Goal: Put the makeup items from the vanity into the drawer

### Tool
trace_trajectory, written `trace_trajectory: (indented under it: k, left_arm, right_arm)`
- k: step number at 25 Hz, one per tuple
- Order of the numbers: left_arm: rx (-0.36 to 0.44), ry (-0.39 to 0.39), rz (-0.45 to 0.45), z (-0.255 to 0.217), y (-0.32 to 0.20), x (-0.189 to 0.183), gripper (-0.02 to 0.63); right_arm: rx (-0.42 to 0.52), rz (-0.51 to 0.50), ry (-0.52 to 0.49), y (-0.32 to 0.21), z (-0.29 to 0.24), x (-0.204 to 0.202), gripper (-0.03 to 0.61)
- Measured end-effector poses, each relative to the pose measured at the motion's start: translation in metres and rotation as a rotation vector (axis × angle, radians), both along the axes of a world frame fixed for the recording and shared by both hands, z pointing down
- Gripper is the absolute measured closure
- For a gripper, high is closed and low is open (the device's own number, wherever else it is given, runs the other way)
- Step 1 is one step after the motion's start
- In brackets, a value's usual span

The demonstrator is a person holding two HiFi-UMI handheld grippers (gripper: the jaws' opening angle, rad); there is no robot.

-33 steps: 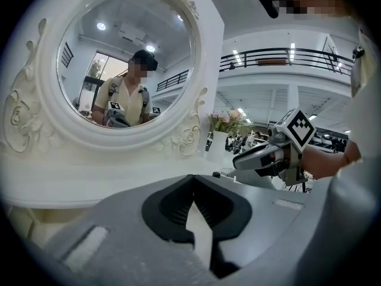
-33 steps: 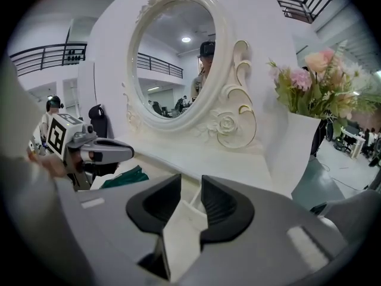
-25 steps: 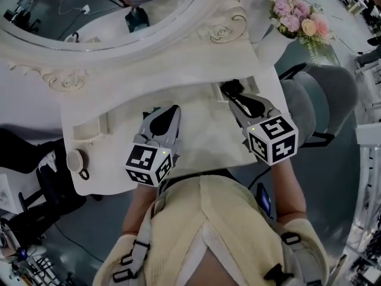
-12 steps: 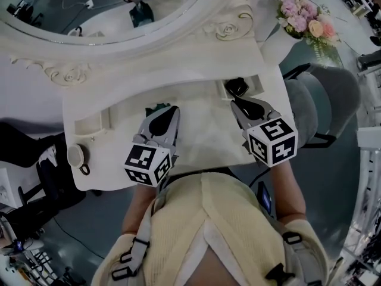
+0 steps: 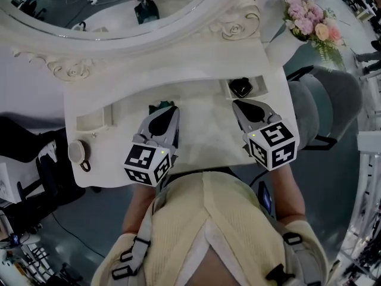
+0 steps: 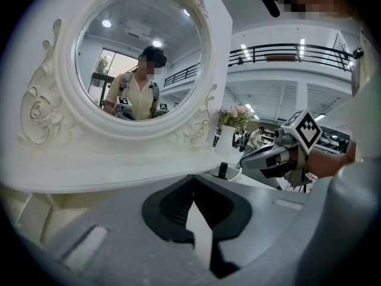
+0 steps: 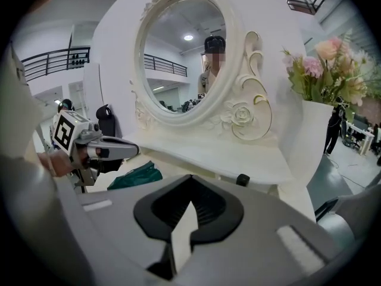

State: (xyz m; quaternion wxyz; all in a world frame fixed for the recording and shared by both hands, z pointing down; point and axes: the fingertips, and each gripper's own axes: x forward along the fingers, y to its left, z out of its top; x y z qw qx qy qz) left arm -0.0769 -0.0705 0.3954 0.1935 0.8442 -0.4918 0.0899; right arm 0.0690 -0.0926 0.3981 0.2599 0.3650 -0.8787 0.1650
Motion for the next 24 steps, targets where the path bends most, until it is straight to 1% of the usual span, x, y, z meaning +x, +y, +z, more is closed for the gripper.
trace_trajectory:
  k: [4,13,19,21,24]
  left_arm:
    - [-0.012,0.001,-0.013,0.004,0.003,-0.007,0.614]
    - [-0.006,-0.002,-0.021,0.003,0.009,-0.016,0.614]
    - [0.008,-0.037,-0.007,0.002,0.006,-0.012,0.614]
    - [0.010,-0.028,-0.004,0.001,0.007,-0.012,0.614]
    - [0.001,0.016,0.002,-0.001,0.011,-0.014,0.614]
  right_arm:
    - [0.007,-0.006,-0.001,0.001,-0.002,-0.004,0.577]
    - [0.029,-0.001,-0.025,0.001,-0.010,-0.008,0.577]
    - [0.031,-0.003,-0.021,0.003,-0.010,-0.010,0.577]
    - [0.029,-0.004,-0.023,0.004,-0.009,-0.011,0.577]
    - [0.017,-0.013,-0.032,0.006,-0.008,-0.015,0.577]
